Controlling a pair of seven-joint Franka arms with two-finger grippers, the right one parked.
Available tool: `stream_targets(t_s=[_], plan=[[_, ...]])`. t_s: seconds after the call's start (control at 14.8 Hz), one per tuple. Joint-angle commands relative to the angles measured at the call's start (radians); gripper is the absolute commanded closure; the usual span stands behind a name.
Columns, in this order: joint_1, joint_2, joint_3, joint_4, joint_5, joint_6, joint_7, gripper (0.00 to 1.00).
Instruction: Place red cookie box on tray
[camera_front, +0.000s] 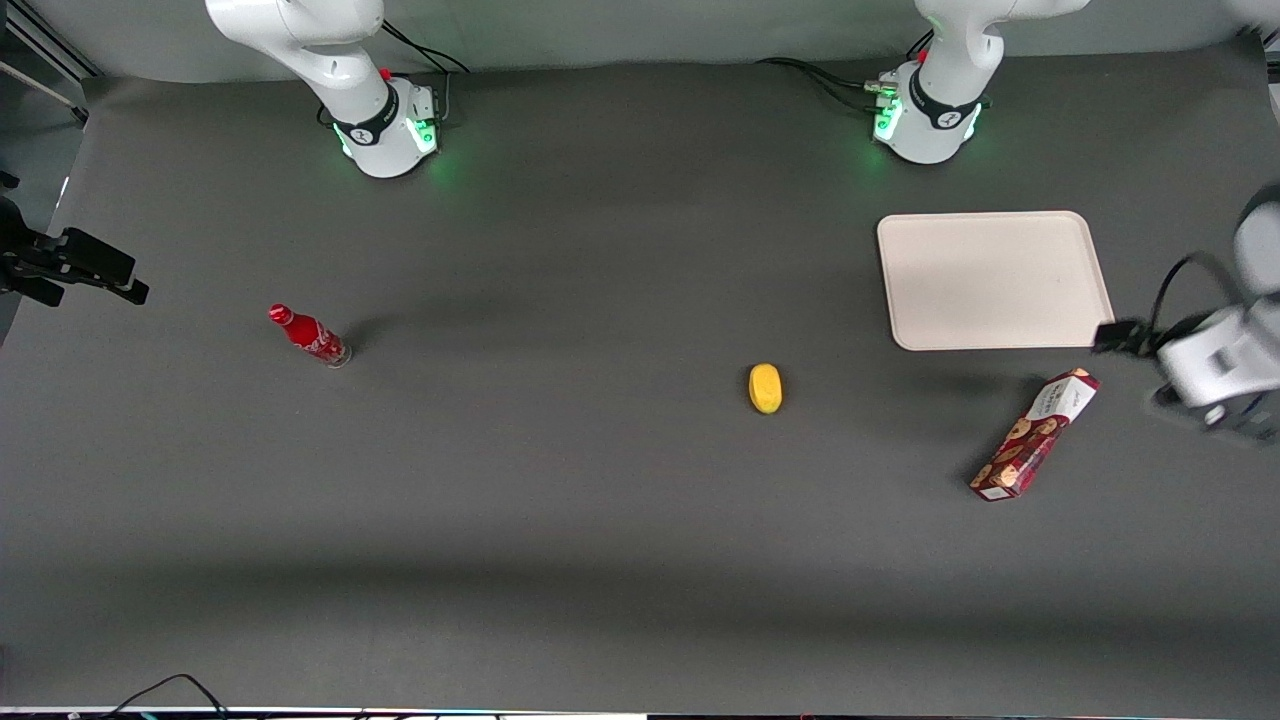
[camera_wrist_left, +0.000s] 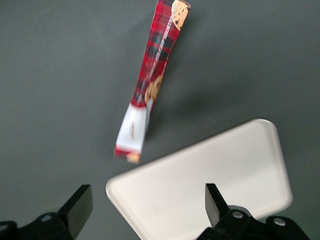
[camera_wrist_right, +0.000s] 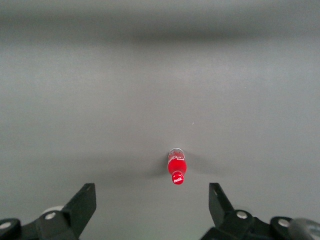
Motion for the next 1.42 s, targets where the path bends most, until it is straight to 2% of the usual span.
stream_targets(t_s=[0.0,0.27,0.47,0.54,0.61,0.74,1.08,1.28,1.35], plan=[[0.008,0.172,0.013,0.058,-0.034,0.123,0.18,0.0],[0.008,0.278,0.017,0.05,-0.027,0.23,0.229,0.0],[0.008,0.282,0.017,-0.003,-0.025,0.235,0.232,0.0],[0.008,0.281,0.017,-0.014,-0.025,0.237,0.232,0.09],[0.005,0.286,0.017,-0.016,-0.024,0.238,0.232,0.34],[0.006,0.286,0.017,-0.022,-0.022,0.237,0.232,1.0],[0.008,0.257,0.04,0.004,-0.042,0.206,0.222,1.0],[0.008,0.226,0.05,0.151,-0.098,0.027,0.196,1.0],[0.006,0.214,0.059,0.215,-0.102,-0.056,0.136,1.0]])
